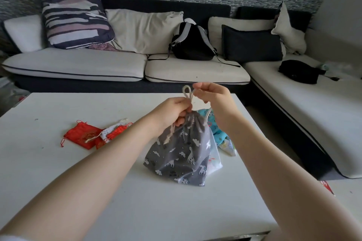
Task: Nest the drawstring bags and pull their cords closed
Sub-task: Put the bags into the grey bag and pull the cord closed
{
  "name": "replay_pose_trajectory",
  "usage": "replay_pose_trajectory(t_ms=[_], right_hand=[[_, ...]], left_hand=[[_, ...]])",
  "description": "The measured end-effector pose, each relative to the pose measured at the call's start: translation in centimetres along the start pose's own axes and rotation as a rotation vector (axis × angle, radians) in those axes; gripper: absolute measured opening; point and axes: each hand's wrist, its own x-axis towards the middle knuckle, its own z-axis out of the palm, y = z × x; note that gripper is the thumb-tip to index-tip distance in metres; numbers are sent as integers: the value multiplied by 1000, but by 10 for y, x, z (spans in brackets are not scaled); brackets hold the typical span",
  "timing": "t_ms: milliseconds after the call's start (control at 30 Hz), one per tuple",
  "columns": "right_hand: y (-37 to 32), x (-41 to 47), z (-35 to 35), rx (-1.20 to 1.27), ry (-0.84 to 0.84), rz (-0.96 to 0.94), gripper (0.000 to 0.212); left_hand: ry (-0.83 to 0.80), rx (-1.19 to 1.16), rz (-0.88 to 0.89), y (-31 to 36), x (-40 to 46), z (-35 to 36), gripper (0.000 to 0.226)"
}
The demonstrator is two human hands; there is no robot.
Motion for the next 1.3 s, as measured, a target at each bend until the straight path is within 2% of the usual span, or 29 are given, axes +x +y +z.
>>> replay_pose_trajectory(t_ms=[100, 167, 267, 333, 433, 567, 700, 767, 833, 933, 1000, 1067, 1200, 1300], right_hand=[[14, 8, -19, -170, 184, 106, 23], [20, 7, -27, -173, 234, 152, 28], [7, 6, -16, 64, 191, 124, 29], [-8, 7, -4, 303, 130, 124, 30], [-22, 11, 10, 595, 36, 175, 28], [-27, 16, 28, 795, -27, 310, 28], [-20, 20, 39, 929, -35, 370, 21], [-11, 22, 40, 737, -56, 402, 24], [0, 20, 38, 291, -99, 409, 31], [13, 10, 31, -343, -204, 270, 31], [16, 4, 27, -581, -276, 181, 26], [18, 0, 25, -681, -334, 112, 26], [22, -1, 20, -687, -297, -54, 23], [21, -3, 18, -738, -304, -139, 26]], left_hand=[[152, -15, -49, -4, 2, -13, 35], [185, 162, -58, -10, 3, -18, 35], [133, 623, -51, -16, 3, -15, 37], [71, 789, -54, -17, 0, -10, 38], [-14, 933, -72, -21, -5, -8, 36], [-127, 1111, -63, -30, -11, -5, 40], [-129, 1006, -55, -32, -13, -7, 43], [-132, 862, -75, -33, -12, -7, 40], [-120, 709, -85, -33, -10, -7, 40], [-73, 343, -106, -31, -7, -11, 45], [-61, 186, -119, -31, -5, -13, 43], [-55, 141, -109, -31, -3, -14, 41], [-40, 109, -130, -29, 0, -15, 38], [-48, 96, -136, -28, -1, -15, 47]])
